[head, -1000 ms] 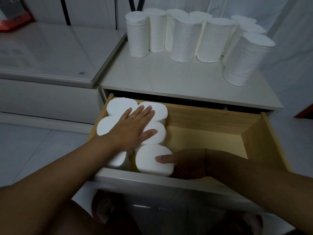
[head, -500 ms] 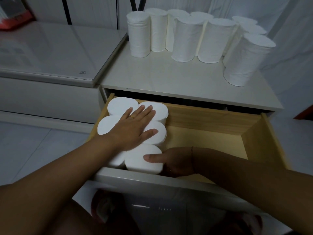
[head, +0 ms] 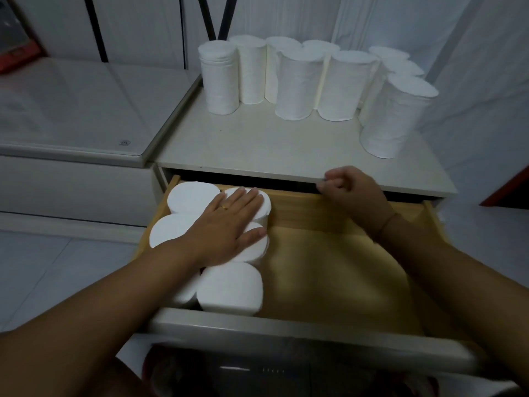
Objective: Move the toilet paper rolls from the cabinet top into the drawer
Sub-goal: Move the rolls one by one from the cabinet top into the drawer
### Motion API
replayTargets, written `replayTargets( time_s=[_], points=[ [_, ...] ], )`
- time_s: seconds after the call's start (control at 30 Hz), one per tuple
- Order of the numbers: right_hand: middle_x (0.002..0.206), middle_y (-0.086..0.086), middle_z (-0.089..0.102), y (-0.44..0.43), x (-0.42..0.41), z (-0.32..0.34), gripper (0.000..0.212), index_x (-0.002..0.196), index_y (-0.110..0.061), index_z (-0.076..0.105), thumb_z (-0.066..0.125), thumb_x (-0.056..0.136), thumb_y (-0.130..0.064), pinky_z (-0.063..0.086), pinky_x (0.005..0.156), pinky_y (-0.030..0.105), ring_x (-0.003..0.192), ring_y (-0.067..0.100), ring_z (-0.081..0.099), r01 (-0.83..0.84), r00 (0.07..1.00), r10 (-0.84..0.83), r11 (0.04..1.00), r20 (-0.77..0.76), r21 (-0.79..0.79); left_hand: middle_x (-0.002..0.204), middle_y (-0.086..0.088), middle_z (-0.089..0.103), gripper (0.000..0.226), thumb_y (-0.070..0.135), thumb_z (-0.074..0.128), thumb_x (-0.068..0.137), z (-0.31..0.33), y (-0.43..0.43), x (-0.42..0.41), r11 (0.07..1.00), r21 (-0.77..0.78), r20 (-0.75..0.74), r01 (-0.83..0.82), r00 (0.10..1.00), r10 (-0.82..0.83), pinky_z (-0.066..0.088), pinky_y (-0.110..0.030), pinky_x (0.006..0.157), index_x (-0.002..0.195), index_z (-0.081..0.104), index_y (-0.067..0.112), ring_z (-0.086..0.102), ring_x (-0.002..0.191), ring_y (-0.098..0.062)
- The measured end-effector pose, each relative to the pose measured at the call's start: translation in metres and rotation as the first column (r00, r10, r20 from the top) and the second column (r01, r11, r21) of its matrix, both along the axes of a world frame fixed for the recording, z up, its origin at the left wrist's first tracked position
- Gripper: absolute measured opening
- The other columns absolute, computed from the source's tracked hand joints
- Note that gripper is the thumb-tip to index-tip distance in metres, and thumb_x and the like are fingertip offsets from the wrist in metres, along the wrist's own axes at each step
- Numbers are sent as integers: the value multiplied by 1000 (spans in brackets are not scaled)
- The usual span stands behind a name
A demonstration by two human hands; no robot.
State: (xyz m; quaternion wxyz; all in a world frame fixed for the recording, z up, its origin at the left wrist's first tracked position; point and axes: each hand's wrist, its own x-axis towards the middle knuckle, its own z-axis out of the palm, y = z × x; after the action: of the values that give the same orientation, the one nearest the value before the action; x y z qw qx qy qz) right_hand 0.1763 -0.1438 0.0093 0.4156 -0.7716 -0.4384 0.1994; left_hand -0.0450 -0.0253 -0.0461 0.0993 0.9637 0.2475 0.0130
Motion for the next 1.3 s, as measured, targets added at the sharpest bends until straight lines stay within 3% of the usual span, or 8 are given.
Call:
replayTargets(
  time_s=[0.07, 0.2, 0.3, 0.47, 0.73, 0.93, 1.13, 1.3],
  points=[
    [91, -8, 56, 4, 28, 7, 43, 120, -11, 51, 66, 84, -29, 49, 75, 17, 81, 2, 56, 145, 989, -144, 983, -13, 110, 160, 6, -8, 67, 54, 23, 96, 2, -1, 7, 1000, 21, 11, 12, 1000, -12, -9, -31, 116, 152, -1, 26, -13, 146, -10],
    [129, 11, 43, 15, 81, 1, 67, 131, -11, 36, 71, 79, -35, 42, 101, 33, 113, 19, 46, 349, 935, -353, 919, -8, 185, 159, 7, -11, 69, 58, 21, 96, 2, -2, 20, 999, 49, 13, -1, 1000, 0, -10, -30, 115, 152, -2, 25, -16, 145, -9],
    [137, 11, 33, 28, 106, -5, 80, 134, -11, 31, 74, 74, -41, 36, 104, 33, 124, 24, 39, 457, 886, -464, 874, 1, 165, 155, 11, -15, 84, 70, -1, 79, 2, -2, 27, 998, 69, 14, -4, 1000, 3, -13, -29, 115, 150, -5, 26, -19, 143, -6],
    [147, 8, 26, 51, 129, -4, 99, 142, -12, 21, 77, 67, -45, 31, 111, 39, 134, 26, 32, 561, 824, -563, 793, -68, 238, 155, 13, -11, 85, 70, -2, 77, 0, 1, 33, 997, 75, 51, -9, 999, 6, -16, -26, 114, 150, -2, 27, -17, 143, -5],
    [138, 3, 42, 78, 143, 5, 94, 135, -15, 27, 78, 63, -45, 39, 92, 25, 120, 20, 48, 592, 800, -578, 719, -161, 364, 158, 10, -10, 88, 70, -3, 76, -7, 9, 34, 997, 69, 19, -15, 1000, 13, -15, -28, 115, 152, 0, 25, -16, 144, -7],
    [123, 1, 49, 71, 135, 7, 80, 129, -14, 32, 73, 67, -41, 40, 80, 24, 103, 17, 50, 568, 816, -567, 751, -114, 336, 159, 9, -9, 80, 72, 4, 88, -11, 13, 33, 999, 35, -2, -32, 999, 32, -11, -30, 116, 152, 2, 25, -14, 145, -8],
    [112, -5, 47, 46, 91, 5, 73, 127, -13, 35, 74, 69, -33, 44, 84, 24, 101, 13, 49, 380, 924, -372, 858, -91, 345, 160, 7, -6, 68, 55, 23, 95, -12, 12, 33, 999, 22, 13, -38, 999, 38, -11, -30, 115, 152, 3, 24, -12, 146, -8],
    [122, -4, 47, 19, 48, 5, 79, 132, -16, 34, 79, 68, -27, 46, 92, 31, 112, 13, 48, 234, 970, -200, 923, -140, 307, 160, 7, -6, 65, 52, 26, 98, -11, 6, 31, 999, 19, 12, -51, 999, 51, -8, -31, 115, 152, 3, 24, -10, 146, -9]
  ],
)
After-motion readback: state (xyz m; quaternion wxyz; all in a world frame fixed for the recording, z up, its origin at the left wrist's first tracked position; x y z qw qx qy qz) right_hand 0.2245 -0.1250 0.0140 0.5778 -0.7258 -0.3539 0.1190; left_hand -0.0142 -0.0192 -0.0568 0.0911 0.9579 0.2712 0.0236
